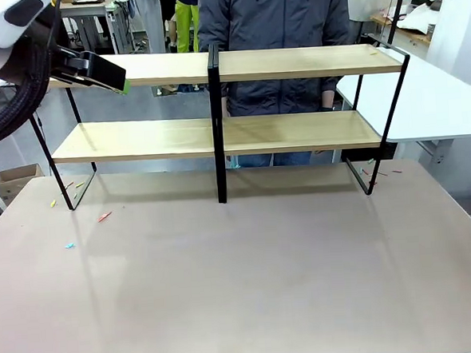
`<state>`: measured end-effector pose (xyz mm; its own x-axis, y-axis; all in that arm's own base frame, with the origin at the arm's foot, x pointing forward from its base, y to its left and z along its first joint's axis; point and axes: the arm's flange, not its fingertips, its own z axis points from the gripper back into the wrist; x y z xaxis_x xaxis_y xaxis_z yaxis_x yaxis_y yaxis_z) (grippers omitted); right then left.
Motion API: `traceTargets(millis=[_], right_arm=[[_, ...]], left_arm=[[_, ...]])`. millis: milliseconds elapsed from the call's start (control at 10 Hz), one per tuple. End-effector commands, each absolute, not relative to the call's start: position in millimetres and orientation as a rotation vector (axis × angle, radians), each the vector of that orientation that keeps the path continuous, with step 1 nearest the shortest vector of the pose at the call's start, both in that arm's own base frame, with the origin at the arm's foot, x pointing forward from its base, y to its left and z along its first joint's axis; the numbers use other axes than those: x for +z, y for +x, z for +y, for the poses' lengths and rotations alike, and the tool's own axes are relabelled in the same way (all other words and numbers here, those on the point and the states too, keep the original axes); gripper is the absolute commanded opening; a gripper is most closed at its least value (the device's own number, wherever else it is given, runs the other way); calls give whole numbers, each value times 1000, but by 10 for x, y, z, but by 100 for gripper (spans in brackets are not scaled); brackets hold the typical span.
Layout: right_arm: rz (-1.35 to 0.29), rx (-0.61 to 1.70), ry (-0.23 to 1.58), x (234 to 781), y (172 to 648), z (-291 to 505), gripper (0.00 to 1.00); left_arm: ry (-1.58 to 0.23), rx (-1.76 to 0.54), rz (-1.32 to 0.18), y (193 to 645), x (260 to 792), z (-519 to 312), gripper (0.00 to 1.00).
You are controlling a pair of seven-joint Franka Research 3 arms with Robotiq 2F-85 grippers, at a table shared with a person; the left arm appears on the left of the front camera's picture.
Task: Clean the shelves.
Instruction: Clean another randomly selected level of the Shelf with the Duster.
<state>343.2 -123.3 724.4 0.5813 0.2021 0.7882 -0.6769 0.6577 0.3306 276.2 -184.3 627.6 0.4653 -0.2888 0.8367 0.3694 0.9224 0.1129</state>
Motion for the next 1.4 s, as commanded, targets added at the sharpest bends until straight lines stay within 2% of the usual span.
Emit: traceTargets(millis=[0,200,300,600,1200,1300], right_arm=[[-1004,519,770,6893,3352,-1311,12],[-1091,473,825,6773,3334,-1420,12],[-1012,436,819,6755,3418,-1370,12],[-1014,438,806,6730,3360,-1505,12],[-470,317,406,7229,3707,-78,12],[-418,306,381,7298,3777,54,12]], left_arm=[[-81,-401,-1017,2761,6280,-1833,100],[-81,-401,-1017,2761,6280,-1833,100],[-81,-401,-1017,2761,6280,-1833,100],[-81,-401,-1017,2761,6280,-1833,100],[-81,-401,-1017,2761,6280,-1833,100],[-81,-401,-1017,2761,6280,-1833,100]])
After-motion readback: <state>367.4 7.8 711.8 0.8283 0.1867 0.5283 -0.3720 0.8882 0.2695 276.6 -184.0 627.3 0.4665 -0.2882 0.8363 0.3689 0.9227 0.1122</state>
